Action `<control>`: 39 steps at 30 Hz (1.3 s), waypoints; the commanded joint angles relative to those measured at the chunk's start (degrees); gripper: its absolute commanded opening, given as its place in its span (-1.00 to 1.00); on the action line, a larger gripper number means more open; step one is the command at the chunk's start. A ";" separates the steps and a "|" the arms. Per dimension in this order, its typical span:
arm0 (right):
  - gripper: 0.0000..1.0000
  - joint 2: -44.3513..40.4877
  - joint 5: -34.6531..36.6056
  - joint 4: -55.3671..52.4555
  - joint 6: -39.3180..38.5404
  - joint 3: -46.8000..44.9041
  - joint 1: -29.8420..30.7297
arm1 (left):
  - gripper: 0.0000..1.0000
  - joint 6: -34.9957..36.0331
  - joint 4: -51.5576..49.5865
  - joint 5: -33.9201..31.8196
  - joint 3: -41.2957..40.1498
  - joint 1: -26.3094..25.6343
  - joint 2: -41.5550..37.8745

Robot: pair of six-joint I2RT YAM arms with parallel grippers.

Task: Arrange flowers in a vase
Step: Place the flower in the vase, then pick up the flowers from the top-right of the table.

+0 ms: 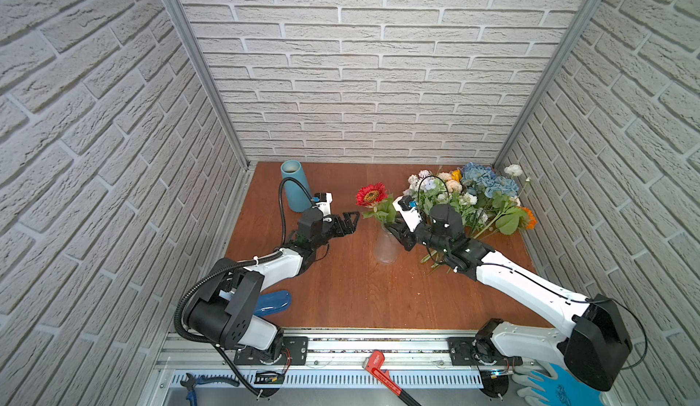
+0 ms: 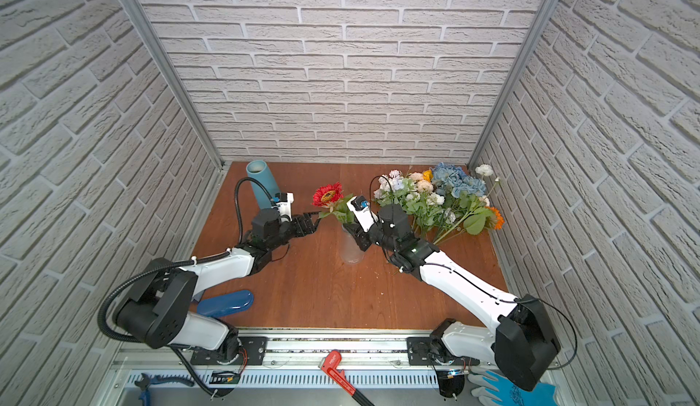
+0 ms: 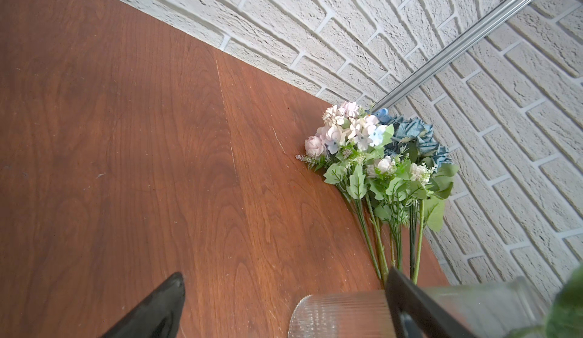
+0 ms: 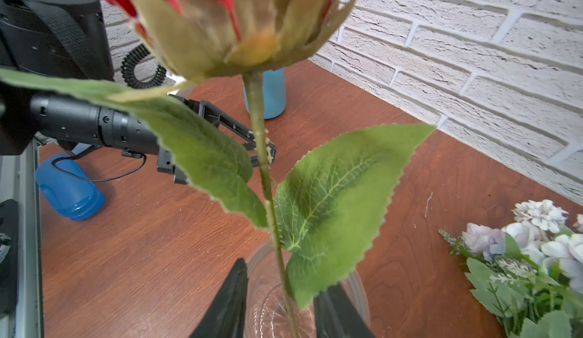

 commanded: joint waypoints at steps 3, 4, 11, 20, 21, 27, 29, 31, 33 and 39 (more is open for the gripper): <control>-0.23 -7.55 4.44 -8.27 2.80 1.88 0.30 | 0.96 0.68 3.52 -0.04 1.68 -0.33 0.60; -0.21 -8.88 6.20 -9.58 2.85 1.96 0.20 | 0.96 0.68 3.60 -0.18 1.69 -0.36 0.76; 0.07 -10.43 16.50 -16.86 5.80 4.18 -2.82 | 0.97 -0.61 5.21 -2.34 1.24 -0.81 1.06; -0.02 -3.32 9.22 -17.39 14.36 3.44 -16.92 | 0.97 -0.39 4.42 -4.28 -0.07 -0.96 -0.36; -0.03 -1.97 9.58 -18.06 14.70 3.74 -17.74 | 0.96 -0.29 4.09 -4.50 -0.20 -0.87 -0.53; -0.07 10.64 10.64 -24.43 15.49 9.41 -19.98 | 0.97 0.68 2.93 -5.39 -0.07 -0.85 -0.36; -0.07 14.96 11.54 -26.63 15.23 12.30 -20.08 | 0.97 0.85 2.88 -5.39 0.02 -0.90 -0.24; -0.08 19.34 13.85 -28.89 15.42 15.41 -20.12 | 0.96 1.10 3.09 -5.48 -0.14 -0.90 -0.03; -0.08 22.85 15.66 -30.01 15.36 18.13 -20.17 | 0.96 1.24 3.51 -5.57 -0.55 -0.88 -0.02; -0.10 31.02 20.49 -32.39 15.48 24.46 -20.51 | 0.97 2.75 2.95 -5.66 -0.60 -0.74 0.04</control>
